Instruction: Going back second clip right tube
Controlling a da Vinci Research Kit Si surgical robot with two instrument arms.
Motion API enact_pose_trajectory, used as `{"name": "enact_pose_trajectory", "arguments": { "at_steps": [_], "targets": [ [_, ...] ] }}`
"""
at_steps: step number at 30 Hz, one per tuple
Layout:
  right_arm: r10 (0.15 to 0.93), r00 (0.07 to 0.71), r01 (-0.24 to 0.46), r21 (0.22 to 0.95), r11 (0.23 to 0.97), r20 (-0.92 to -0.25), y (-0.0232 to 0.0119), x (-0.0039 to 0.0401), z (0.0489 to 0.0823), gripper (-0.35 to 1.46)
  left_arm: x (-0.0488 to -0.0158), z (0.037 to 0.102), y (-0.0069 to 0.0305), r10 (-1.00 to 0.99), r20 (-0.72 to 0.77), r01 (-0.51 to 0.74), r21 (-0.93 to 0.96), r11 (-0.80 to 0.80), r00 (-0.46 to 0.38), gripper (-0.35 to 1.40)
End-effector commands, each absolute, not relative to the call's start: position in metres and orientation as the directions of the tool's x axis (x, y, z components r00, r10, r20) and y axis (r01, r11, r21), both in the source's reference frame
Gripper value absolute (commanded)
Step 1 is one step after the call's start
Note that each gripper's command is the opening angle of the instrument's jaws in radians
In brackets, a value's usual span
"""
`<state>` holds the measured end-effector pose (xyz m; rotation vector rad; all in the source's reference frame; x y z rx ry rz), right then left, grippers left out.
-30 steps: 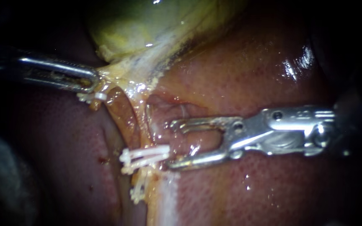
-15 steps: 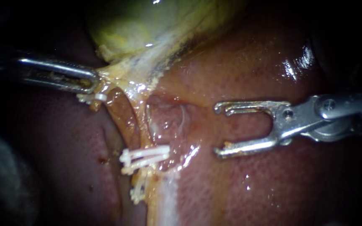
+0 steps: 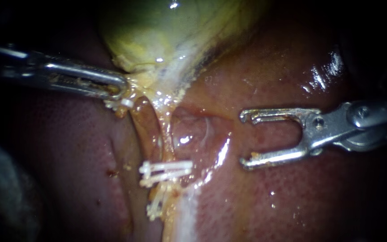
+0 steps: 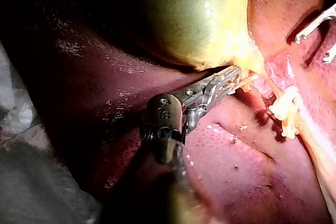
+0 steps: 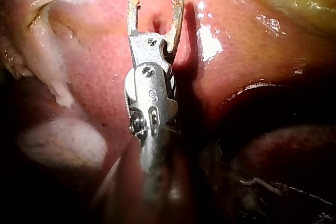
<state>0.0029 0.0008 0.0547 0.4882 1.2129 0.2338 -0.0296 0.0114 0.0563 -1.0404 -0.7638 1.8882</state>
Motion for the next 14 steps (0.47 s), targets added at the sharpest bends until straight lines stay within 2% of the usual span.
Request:
{"name": "enact_pose_trajectory", "arguments": {
  "at_steps": [1, 14],
  "targets": [
    [0.426, 0.343, 0.084, 0.479, 0.874, -0.837, 0.0007, 0.0028, 0.0547, 0.5, -0.0298, 0.0566, 0.0113, 0.873, -0.37, -0.369, -0.8, -0.473, -0.316, -0.35],
    [0.427, 0.342, 0.085, 0.48, 0.873, -0.837, 0.0008, 0.0026, 0.0544, 0.5, -0.0305, 0.0571, 0.0112, 0.873, -0.37, -0.366, -0.802, -0.473, -0.319, -0.35]
  ]
}}
